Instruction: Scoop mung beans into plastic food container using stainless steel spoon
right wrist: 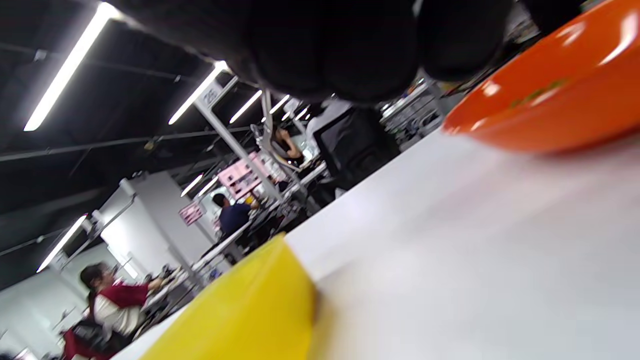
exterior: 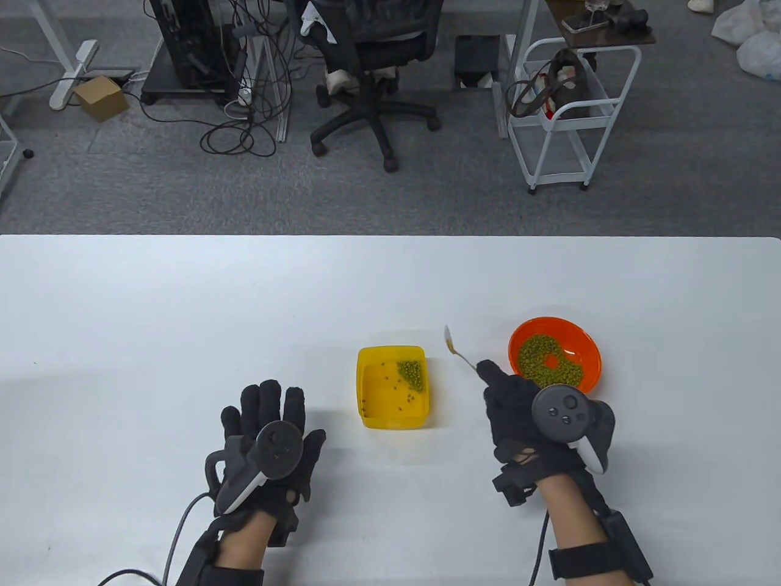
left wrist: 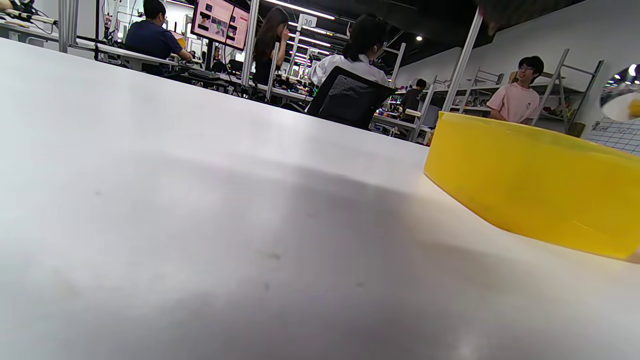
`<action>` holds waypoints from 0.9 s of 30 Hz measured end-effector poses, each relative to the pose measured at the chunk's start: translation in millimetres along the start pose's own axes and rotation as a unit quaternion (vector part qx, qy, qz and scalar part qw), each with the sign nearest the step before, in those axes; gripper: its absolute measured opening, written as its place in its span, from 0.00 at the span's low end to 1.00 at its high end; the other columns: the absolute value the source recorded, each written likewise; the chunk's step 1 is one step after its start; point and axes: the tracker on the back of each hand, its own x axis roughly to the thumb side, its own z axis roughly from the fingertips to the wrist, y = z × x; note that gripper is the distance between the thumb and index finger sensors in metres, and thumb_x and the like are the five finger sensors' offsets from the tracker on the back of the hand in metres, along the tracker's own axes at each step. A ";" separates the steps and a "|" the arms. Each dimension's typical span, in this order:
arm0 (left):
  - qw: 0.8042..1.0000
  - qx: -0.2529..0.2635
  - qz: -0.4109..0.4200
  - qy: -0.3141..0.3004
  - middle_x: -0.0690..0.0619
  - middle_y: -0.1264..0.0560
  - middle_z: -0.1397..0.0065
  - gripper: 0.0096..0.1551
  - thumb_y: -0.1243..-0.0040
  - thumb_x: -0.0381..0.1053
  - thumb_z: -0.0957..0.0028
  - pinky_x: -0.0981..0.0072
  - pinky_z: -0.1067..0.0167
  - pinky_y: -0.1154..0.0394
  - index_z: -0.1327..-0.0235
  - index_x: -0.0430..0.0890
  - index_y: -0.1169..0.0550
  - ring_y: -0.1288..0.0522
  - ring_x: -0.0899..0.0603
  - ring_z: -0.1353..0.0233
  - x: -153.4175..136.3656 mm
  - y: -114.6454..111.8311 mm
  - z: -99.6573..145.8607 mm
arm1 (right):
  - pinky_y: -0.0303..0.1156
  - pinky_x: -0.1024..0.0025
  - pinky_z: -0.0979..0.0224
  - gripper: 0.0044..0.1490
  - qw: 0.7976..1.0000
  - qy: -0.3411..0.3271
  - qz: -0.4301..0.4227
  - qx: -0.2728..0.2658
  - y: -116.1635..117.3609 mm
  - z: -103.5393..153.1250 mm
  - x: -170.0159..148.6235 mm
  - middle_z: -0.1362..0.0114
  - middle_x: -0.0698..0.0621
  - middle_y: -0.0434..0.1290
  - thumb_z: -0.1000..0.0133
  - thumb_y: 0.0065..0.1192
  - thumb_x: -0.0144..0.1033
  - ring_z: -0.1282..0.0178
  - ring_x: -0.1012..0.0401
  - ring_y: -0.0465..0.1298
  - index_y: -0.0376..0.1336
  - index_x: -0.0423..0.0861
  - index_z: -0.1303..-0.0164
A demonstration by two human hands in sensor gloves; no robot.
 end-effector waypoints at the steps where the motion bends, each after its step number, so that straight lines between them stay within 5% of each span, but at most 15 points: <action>1: 1.000 0.001 0.000 0.000 0.46 0.66 0.19 0.46 0.53 0.67 0.51 0.28 0.32 0.70 0.23 0.54 0.54 0.67 0.33 0.20 0.0 -0.1 0.0 | 0.68 0.48 0.32 0.29 1.000 0.010 -0.002 -0.010 -4.9 0.7 -5.7 0.45 0.62 0.72 0.42 0.58 0.40 0.46 0.57 0.74 0.61 0.52 0.29; 10: 0.999 0.039 -0.014 0.010 0.45 0.66 0.19 0.46 0.53 0.67 0.51 0.28 0.32 0.69 0.24 0.54 0.52 0.66 0.32 0.20 -2.4 4.0 1.6 | 0.68 0.48 0.32 0.29 0.991 0.118 0.014 -0.069 -32.9 7.3 -62.6 0.45 0.61 0.73 0.42 0.58 0.40 0.47 0.57 0.75 0.61 0.51 0.29; 27: 0.999 0.030 -0.012 0.012 0.45 0.65 0.19 0.46 0.53 0.67 0.51 0.28 0.32 0.69 0.23 0.54 0.52 0.66 0.32 0.20 -3.8 2.8 1.7 | 0.71 0.49 0.35 0.30 0.985 0.153 -0.077 -0.007 -12.7 4.5 -74.2 0.47 0.61 0.74 0.42 0.58 0.41 0.50 0.58 0.76 0.61 0.49 0.29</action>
